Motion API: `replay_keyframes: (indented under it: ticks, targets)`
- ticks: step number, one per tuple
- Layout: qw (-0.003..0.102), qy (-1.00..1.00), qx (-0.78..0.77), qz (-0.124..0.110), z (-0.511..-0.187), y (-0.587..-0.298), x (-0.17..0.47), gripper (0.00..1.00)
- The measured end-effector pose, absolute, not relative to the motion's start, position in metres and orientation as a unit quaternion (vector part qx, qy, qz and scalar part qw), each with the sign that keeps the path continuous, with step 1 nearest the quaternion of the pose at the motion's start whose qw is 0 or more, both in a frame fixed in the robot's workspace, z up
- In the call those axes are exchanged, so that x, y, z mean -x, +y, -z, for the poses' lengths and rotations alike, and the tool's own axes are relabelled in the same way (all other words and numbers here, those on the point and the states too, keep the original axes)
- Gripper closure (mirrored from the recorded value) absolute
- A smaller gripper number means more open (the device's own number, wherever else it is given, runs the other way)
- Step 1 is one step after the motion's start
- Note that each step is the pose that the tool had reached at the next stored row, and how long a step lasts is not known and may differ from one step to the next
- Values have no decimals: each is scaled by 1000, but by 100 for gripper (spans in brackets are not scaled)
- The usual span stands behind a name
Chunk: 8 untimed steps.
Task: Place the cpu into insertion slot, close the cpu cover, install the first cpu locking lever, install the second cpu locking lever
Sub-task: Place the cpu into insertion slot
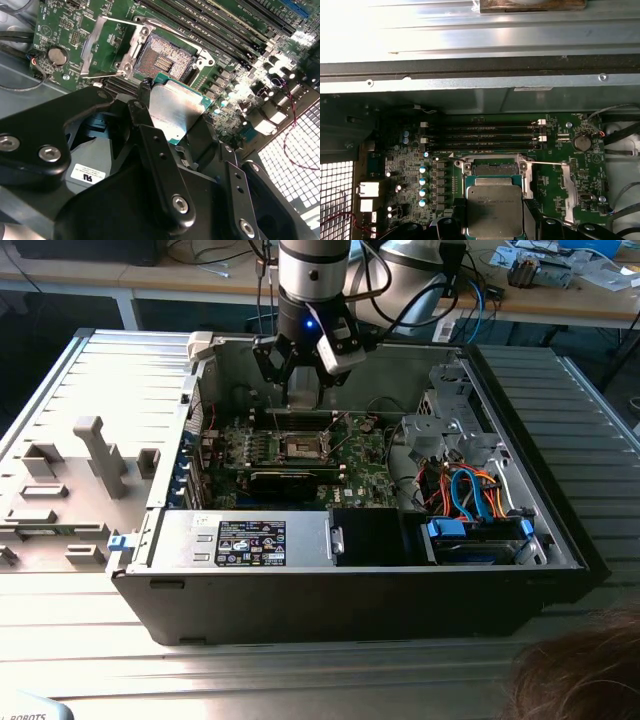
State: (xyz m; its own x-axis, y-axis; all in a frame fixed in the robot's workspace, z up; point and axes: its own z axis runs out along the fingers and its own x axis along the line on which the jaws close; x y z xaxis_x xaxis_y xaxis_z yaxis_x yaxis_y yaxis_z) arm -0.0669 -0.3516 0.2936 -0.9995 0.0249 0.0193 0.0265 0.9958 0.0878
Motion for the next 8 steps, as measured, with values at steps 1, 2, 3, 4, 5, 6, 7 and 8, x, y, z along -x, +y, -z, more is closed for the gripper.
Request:
replay_keyframes:
  ticks: [1, 2, 3, 4, 5, 6, 7, 8]
  targets:
    - [9, -999, 13, 44, -293, -352, 67, 46]
    - [9, -999, 13, 44, -293, -352, 67, 46]
    - [9, -999, 13, 44, -293, -352, 67, 46]
    - [9, -999, 13, 44, -293, -352, 67, 46]
    - [9, -999, 13, 44, -293, -352, 67, 46]
    - [9, -999, 13, 44, -292, -352, 67, 46]
    - [9, -999, 13, 44, -292, -352, 67, 46]
    - [9, -999, 13, 44, -292, -352, 67, 46]
